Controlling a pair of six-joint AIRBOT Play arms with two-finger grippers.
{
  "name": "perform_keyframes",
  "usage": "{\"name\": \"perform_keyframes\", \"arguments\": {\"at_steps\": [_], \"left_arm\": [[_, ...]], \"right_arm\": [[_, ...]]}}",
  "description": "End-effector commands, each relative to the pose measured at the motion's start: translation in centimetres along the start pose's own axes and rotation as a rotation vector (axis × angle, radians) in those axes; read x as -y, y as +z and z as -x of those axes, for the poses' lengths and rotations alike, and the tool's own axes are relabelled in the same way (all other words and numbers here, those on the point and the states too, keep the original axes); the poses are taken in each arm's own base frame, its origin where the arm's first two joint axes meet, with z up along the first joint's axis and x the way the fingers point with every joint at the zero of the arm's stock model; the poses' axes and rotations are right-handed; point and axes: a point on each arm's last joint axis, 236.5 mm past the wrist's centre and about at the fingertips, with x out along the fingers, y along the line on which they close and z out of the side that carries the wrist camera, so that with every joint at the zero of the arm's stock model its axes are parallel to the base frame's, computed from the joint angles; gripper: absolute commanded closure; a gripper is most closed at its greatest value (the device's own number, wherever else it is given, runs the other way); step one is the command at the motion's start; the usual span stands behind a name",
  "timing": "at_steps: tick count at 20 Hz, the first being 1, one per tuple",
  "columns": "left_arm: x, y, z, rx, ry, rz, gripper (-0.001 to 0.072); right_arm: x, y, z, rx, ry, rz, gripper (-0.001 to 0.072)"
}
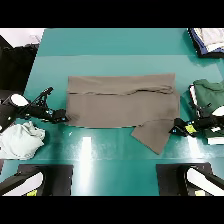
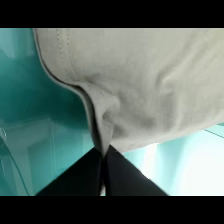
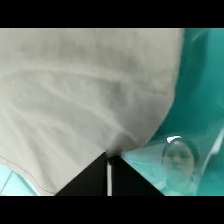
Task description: Fold the shirts.
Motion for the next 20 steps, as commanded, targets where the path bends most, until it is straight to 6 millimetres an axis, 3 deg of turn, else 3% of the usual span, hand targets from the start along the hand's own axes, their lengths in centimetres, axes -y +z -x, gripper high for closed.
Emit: {"name": "perform_keyframes", "arguments": {"at_steps": [1, 3, 6, 9, 12, 14, 18, 20], "left_arm": [[-0.3, -0.2, 0.1, -0.009, 0.014, -0.011, 0.0686], [-1.1, -0.8, 0.9, -0.049, 0.065, -0.049, 0.0686], [-2.1, -1.6, 3.8, -0.042, 0.165, -0.126, 0.0687], [-1.8, -5.2, 5.3, -0.084, 0.181, -0.147, 0.0686], [0.1, -9.1, 5.4, -0.148, 0.097, -0.124, 0.0686], [1.2, -8.0, 6.0, -0.110, 0.071, -0.129, 0.0685], [3.6, -0.1, 9.5, 0.185, 0.067, -0.142, 0.0686], [3.9, 2.4, 10.5, 0.265, 0.073, -0.145, 0.0686]], "right_arm": [[0.1, 0.1, -0.1, 0.015, -0.002, 0.035, 0.0695], [0.5, -0.2, 1.4, 0.036, -0.050, 0.084, 0.0696], [1.4, -2.0, 5.9, 0.064, -0.171, 0.182, 0.0695], [1.7, -5.3, 8.9, 0.084, -0.242, 0.211, 0.0695], [0.8, -6.8, 10.2, 0.180, -0.240, 0.233, 0.0696], [-0.8, -6.1, 12.0, 0.292, -0.217, 0.270, 0.0696], [-4.7, -2.5, 15.8, 0.429, -0.139, 0.319, 0.0697], [-5.6, -0.2, 16.7, 0.429, -0.122, 0.322, 0.0696]]}}
